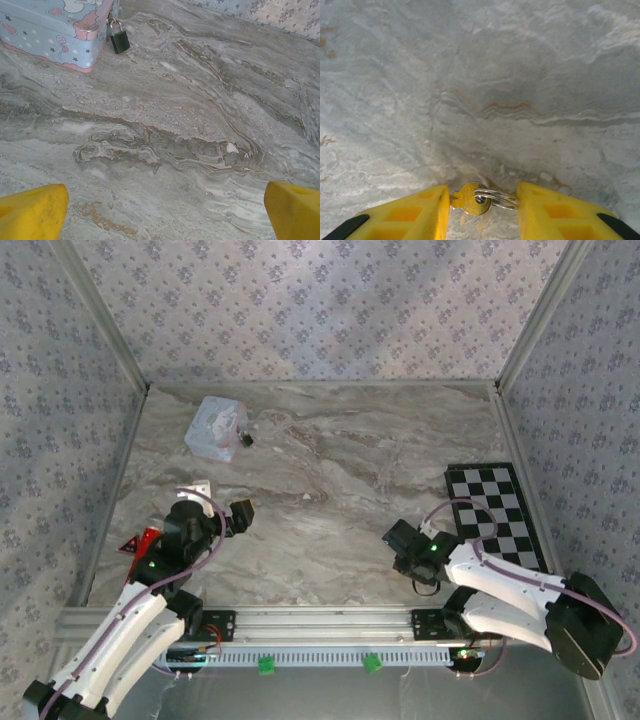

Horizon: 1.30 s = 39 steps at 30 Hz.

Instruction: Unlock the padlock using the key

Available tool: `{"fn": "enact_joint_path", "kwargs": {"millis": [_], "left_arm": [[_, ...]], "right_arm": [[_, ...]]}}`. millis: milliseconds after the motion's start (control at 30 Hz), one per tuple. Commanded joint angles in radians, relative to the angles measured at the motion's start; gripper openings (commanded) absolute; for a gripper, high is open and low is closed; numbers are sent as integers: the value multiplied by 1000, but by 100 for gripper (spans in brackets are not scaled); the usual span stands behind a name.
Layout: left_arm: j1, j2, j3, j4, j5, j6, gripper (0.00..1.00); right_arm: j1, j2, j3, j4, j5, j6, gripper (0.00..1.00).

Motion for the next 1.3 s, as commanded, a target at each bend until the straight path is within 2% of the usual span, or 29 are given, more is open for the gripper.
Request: {"fn": "enact_joint_path", "kwargs": {"millis": [0, 267, 433, 700, 933, 1267], "left_arm": [[-4, 11, 3, 9, -12, 19, 100], [-4, 30, 4, 14, -13, 21, 100], [-4, 31, 3, 16, -15, 21, 100], [-4, 34, 1, 17, -21, 22, 100], [-3, 39, 1, 19, -22, 24, 100], [-4, 41, 1, 21, -23, 24, 100]], "right_arm": [[53, 11, 38, 7, -11, 69, 39], [86, 8, 44, 8, 0, 62, 41], [44, -14, 44, -45, -20, 5, 41], [-27, -16, 18, -7, -48, -64, 36], [-45, 32, 17, 18, -38, -89, 35], [-46, 83, 14, 70, -50, -104, 24]]}}
